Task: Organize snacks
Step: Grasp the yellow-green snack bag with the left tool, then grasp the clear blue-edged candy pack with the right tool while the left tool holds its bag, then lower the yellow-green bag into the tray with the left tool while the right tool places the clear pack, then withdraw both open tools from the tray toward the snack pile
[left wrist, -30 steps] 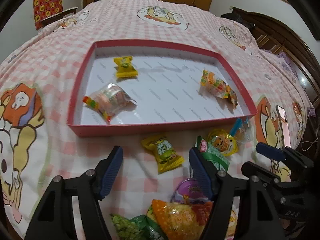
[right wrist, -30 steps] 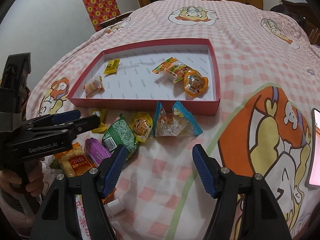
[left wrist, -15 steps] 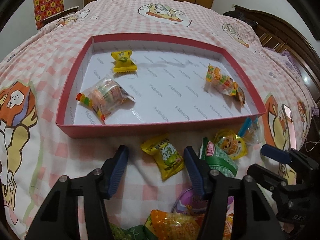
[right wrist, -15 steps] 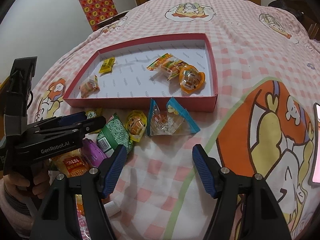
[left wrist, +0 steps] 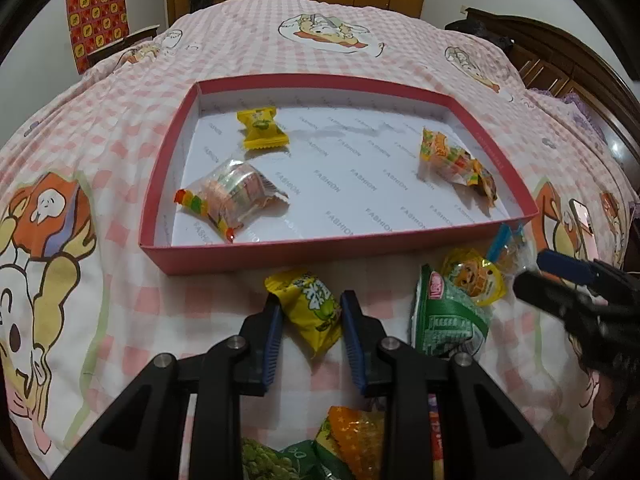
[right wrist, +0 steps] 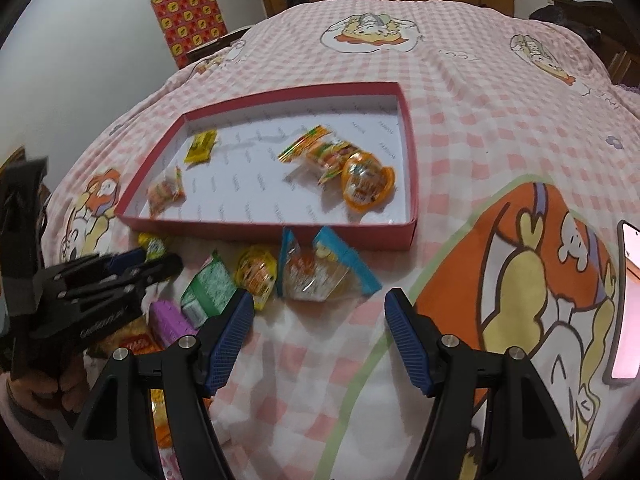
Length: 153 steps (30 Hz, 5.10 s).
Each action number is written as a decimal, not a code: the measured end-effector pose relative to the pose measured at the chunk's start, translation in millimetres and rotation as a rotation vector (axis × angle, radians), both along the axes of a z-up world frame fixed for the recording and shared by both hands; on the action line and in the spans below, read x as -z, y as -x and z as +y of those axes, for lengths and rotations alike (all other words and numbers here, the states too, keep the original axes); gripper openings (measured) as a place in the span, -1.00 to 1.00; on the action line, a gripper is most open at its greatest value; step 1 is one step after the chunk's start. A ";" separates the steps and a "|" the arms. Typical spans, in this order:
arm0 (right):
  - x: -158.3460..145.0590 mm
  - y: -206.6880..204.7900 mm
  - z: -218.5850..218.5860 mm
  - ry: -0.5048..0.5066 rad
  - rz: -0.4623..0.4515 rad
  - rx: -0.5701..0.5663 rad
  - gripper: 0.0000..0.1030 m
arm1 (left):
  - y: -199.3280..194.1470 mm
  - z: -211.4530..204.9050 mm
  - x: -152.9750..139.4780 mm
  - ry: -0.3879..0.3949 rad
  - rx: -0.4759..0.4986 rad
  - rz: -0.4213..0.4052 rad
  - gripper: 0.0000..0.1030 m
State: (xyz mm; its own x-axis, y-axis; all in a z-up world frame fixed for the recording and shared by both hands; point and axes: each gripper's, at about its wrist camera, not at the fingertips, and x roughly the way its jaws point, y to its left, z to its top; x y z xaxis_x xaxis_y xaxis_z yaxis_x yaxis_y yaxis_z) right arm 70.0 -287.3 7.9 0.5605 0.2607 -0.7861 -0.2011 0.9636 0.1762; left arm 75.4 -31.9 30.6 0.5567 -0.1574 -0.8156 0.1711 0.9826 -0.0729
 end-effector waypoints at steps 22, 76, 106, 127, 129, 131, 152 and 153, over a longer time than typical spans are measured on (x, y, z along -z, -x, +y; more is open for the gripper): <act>17.1 -22.1 -1.7 -0.058 0.031 0.065 -0.16 | 4.9 5.1 -3.4 0.017 0.030 -0.005 -0.43; -46.6 -85.7 18.6 0.048 -0.049 0.020 -0.24 | -66.5 -10.0 -44.4 0.015 0.071 -0.082 -0.43; -7.6 -153.9 16.0 0.072 -0.037 0.065 -0.23 | -107.0 -4.3 -16.7 -0.013 0.031 -0.070 -0.43; -27.1 -132.6 13.1 0.020 -0.105 0.066 0.11 | -86.9 2.6 -39.6 0.032 0.018 -0.090 0.20; -32.1 -126.0 13.2 0.023 -0.119 0.065 0.12 | -80.6 3.9 -42.3 0.033 0.019 -0.087 0.21; -36.2 -118.6 13.0 0.026 -0.132 0.066 0.14 | -76.1 4.7 -43.5 0.035 0.018 -0.081 0.21; -38.4 -33.2 15.5 -0.022 -0.068 0.044 0.17 | -11.0 23.4 -63.7 0.060 0.013 -0.064 0.22; -37.6 -29.5 16.2 -0.026 -0.064 0.042 0.17 | -7.4 24.5 -63.6 0.062 0.013 -0.062 0.22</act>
